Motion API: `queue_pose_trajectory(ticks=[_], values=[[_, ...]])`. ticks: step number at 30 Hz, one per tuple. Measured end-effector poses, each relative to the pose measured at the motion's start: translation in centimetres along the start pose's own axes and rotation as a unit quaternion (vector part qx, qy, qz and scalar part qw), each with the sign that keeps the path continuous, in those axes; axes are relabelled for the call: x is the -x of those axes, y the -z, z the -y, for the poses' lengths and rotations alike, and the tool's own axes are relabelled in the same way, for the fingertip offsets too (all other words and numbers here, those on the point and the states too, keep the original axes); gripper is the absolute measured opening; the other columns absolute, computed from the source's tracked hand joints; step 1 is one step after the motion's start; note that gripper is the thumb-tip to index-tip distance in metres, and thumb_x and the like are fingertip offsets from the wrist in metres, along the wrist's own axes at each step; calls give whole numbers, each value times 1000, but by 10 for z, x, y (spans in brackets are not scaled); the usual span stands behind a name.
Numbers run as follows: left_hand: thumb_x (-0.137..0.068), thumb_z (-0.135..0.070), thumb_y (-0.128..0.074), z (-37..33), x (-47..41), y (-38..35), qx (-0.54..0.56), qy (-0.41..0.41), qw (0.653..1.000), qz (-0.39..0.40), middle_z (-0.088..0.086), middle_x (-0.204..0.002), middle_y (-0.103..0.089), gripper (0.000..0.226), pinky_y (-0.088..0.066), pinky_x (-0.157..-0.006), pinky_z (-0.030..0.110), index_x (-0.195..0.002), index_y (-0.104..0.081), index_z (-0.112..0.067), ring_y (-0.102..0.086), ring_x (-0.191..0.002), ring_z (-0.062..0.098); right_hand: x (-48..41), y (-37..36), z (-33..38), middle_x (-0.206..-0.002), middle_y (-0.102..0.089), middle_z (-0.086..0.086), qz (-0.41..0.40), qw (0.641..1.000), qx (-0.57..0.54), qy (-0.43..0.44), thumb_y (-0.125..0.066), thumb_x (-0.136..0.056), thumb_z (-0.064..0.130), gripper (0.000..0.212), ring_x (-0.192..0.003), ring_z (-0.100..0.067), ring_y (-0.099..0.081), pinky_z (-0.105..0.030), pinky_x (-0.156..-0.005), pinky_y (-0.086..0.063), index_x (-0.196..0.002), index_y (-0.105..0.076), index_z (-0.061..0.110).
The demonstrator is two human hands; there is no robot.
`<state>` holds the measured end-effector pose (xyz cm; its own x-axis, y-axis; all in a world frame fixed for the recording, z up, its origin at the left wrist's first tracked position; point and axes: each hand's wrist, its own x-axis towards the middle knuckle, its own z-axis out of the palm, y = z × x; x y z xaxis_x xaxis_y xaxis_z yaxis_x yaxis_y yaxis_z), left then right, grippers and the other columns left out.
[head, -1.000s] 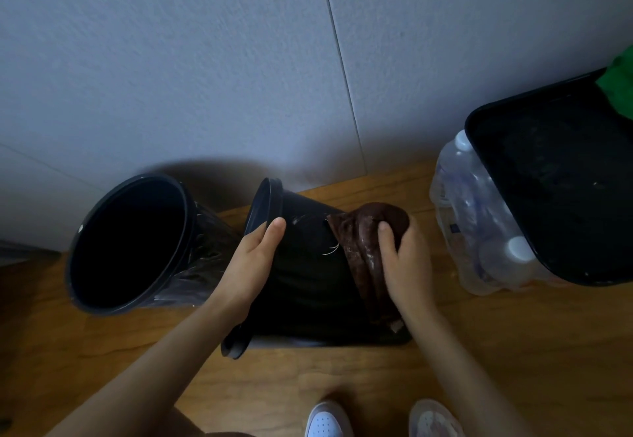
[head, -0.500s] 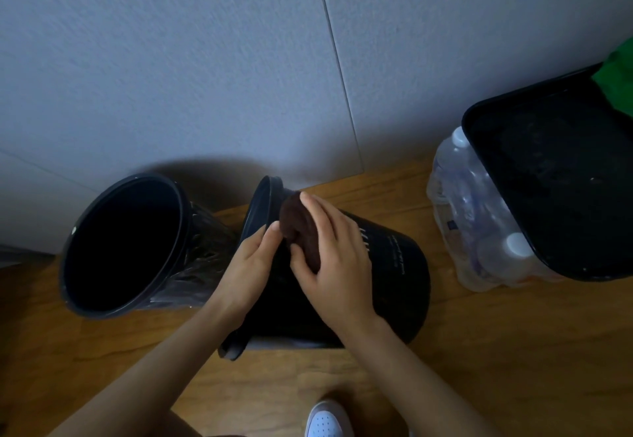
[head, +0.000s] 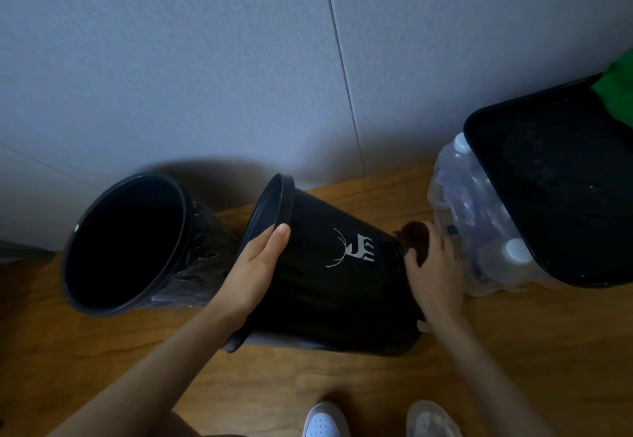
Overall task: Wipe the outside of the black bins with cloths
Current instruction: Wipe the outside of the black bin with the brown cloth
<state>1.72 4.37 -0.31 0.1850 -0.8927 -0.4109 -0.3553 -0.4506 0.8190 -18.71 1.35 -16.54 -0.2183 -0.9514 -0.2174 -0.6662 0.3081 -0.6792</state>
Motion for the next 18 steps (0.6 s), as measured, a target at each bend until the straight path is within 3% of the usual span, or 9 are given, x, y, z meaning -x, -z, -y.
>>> queue_pose_trajectory(ticks=[3, 7, 10, 13, 18], values=[[-97, -38, -33, 1, 0, 3, -3, 7, 1000, 7, -1, -100, -69, 35, -45, -87, 26, -100, -63, -21, -64, -97, 11, 33, 4, 29, -139, -41, -4, -28, 998, -48, 25, -54, -89, 25, 57, -122, -23, -42, -35, -94, -40, -142, -32, 26], [-96, -40, -33, 3, 3, 0, -37, -14, 999, 37, 14, -102, -65, 44, -46, -90, 35, -106, -60, -7, -62, -99, 23, 61, 6, 95, -138, -43, 2, -49, 980, -126, 144, -52, -86, 30, 57, -122, -18, -42, -30, -95, -40, -140, -34, 27], [-96, -39, -35, 2, 4, -1, -38, -23, 998, 49, 18, -97, -63, 42, -47, -89, 41, -103, -60, -6, -62, -91, 27, 53, 4, 135, -134, -47, 3, -42, 967, -135, 213, -55, -86, 31, 55, -118, -18, -45, -32, -91, -44, -138, -36, 27], [-95, -40, -35, 3, 3, 2, -21, 0, 999, 40, 19, -100, -63, 43, -46, -93, 45, -103, -59, -6, -61, -96, 31, 21, -3, 140, -128, -51, 2, 7, 972, -126, 196, -55, -88, 33, 52, -112, -18, -49, -32, -87, -46, -136, -38, 26], [-97, -37, -33, -1, 1, 1, -5, 19, 1000, 24, 1, -97, -67, 34, -45, -80, 24, -98, -62, -19, -63, -94, 14, -31, -9, 68, -122, -52, 0, 74, 995, -57, 41, -53, -89, 36, 51, -105, -20, -54, -32, -81, -48, -137, -37, 29]])
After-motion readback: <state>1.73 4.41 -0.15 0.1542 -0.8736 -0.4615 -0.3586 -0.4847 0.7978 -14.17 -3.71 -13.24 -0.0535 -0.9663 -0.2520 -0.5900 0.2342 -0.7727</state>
